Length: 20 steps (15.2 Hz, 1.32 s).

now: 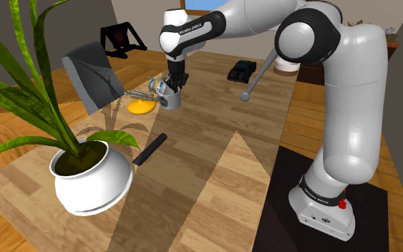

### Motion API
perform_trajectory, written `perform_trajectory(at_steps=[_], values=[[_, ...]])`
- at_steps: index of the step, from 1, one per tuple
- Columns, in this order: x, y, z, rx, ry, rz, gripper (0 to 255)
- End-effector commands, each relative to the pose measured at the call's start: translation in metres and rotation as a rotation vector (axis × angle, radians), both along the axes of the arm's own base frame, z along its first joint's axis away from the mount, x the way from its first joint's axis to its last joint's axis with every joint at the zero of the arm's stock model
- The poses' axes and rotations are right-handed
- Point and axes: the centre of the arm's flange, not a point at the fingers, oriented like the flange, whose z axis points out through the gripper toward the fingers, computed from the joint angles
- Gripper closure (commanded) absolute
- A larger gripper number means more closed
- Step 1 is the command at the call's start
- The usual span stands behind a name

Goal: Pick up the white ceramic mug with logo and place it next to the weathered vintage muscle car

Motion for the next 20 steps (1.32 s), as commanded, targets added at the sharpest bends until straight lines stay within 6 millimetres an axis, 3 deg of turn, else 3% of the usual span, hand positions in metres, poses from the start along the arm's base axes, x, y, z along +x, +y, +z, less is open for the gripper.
perform_trajectory(at_steps=[1,14,20], values=[[0.000,0.000,0.012,0.000,0.000,0.000,255],[0.000,0.000,0.076,0.000,0.000,0.000,255],[-0.038,-0.070,0.076,0.000,0.000,0.000,255]])
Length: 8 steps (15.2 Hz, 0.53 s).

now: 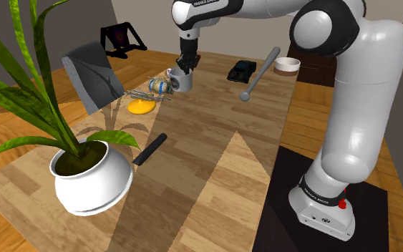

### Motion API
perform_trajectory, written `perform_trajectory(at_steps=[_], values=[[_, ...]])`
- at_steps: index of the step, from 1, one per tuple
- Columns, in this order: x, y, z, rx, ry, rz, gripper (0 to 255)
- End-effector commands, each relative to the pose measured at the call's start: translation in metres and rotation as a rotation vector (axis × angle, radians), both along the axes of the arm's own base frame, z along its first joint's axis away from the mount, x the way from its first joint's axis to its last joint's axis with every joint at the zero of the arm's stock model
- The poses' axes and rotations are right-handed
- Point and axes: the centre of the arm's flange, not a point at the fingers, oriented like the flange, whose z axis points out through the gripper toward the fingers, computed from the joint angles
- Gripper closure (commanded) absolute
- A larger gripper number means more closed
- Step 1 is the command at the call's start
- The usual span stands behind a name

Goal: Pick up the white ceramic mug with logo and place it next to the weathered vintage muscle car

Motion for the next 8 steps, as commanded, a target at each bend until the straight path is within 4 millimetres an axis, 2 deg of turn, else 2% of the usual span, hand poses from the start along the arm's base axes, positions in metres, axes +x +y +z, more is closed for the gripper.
perform_trajectory(at_steps=[1,8], values=[[-0.015,-0.022,-0.001,0.000,0.000,0.001,255],[-0.058,-0.104,-0.001,0.000,0.000,0.001,255]])
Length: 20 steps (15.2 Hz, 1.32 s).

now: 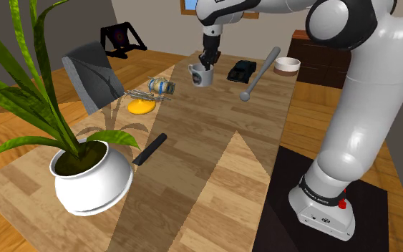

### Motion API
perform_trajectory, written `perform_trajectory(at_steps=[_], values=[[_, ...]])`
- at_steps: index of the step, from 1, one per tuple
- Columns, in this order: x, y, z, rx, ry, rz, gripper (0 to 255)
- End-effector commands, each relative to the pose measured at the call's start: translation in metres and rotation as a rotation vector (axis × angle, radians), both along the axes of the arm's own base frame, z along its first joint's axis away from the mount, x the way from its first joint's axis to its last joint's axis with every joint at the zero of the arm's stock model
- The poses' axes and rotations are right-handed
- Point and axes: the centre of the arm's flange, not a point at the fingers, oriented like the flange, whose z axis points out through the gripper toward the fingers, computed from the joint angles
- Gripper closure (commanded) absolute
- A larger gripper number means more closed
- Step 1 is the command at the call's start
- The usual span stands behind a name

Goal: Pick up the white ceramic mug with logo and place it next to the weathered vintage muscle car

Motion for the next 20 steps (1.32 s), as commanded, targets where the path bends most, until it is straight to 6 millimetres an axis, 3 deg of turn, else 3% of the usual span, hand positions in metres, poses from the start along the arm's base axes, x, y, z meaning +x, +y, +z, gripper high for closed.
perform_trajectory(at_steps=[1,20], values=[[-0.012,-0.022,-0.002,0.000,0.000,0.001,255],[-0.130,-0.243,-0.002,0.000,0.000,0.001,255]])
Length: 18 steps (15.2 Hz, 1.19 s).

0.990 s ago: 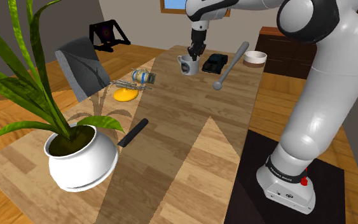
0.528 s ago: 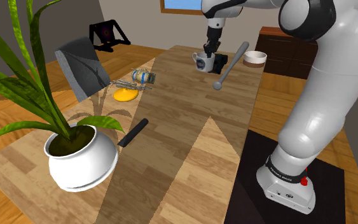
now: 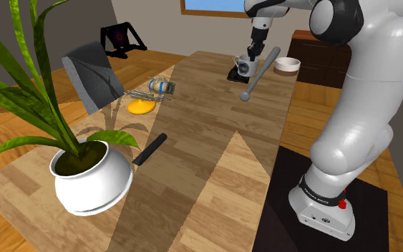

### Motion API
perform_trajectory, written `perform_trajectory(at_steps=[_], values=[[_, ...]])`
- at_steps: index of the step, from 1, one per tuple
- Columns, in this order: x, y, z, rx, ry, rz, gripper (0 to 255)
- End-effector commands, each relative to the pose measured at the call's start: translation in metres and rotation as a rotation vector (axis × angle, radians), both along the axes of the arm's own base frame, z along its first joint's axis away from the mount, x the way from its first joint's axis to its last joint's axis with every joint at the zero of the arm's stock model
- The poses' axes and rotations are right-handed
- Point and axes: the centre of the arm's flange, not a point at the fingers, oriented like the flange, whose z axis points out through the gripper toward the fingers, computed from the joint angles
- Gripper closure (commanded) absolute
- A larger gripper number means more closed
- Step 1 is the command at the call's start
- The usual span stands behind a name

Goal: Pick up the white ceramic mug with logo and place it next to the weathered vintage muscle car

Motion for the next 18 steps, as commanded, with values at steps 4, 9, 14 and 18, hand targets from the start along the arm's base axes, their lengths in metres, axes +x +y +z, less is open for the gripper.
perform_trajectory(at_steps=[4,9,14,18], values=[[-0.031,-0.057,-0.001,0.000,0.000,0.001,255],[-0.062,-0.115,-0.001,0.000,0.000,0.001,255],[-0.093,-0.174,-0.001,0.000,0.000,0.001,255],[-0.118,-0.220,-0.001,0.000,0.000,0.001,255]])
